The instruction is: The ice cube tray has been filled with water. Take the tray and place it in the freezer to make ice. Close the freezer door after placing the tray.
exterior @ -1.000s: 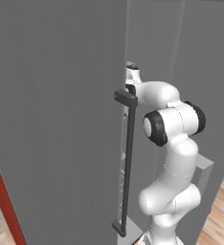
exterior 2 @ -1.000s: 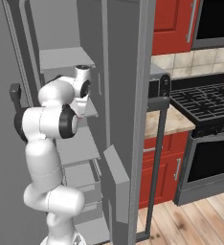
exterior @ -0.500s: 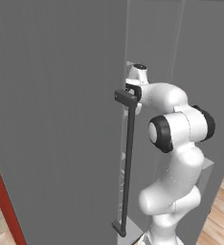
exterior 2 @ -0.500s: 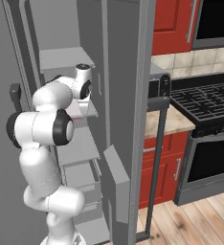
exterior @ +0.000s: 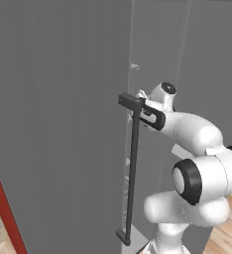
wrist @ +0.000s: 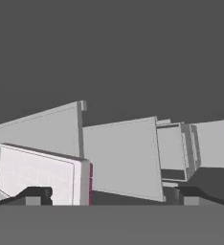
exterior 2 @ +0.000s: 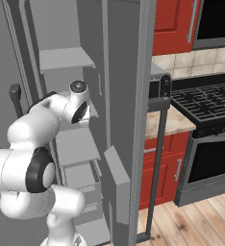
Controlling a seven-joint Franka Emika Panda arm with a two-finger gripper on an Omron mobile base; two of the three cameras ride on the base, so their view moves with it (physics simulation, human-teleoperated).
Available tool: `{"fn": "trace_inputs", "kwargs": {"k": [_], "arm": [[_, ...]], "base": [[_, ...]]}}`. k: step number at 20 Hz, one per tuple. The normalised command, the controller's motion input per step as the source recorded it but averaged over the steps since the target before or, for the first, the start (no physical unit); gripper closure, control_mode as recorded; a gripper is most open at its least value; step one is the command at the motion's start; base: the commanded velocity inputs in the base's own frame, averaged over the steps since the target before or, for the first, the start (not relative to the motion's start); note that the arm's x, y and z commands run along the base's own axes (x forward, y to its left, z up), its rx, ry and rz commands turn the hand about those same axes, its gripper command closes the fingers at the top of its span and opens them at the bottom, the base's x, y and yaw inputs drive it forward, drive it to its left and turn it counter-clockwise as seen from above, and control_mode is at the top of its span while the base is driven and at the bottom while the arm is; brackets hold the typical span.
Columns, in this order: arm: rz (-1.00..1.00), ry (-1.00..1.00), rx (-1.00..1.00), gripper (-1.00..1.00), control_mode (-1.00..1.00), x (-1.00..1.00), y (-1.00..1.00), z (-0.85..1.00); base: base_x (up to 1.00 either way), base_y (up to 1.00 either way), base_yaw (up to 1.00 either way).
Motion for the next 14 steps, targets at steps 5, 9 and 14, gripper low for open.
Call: {"fn": "trace_inputs", "kwargs": {"k": [5, 9, 14], "arm": [[0.02, -0.24, 0.00, -1.00, -1.00, -1.00, -0.41, 0.19], [0.00, -0.13, 0.00, -1.00, -1.00, -0.98, -0.09, 0.15], [0.00, -0.01, 0.00, -1.00, -1.00, -0.66, 0.00, 0.16]], "base": [[0.00, 0.00, 0.00], [0.00, 0.00, 0.00], [0.00, 0.00, 0.00]]}}
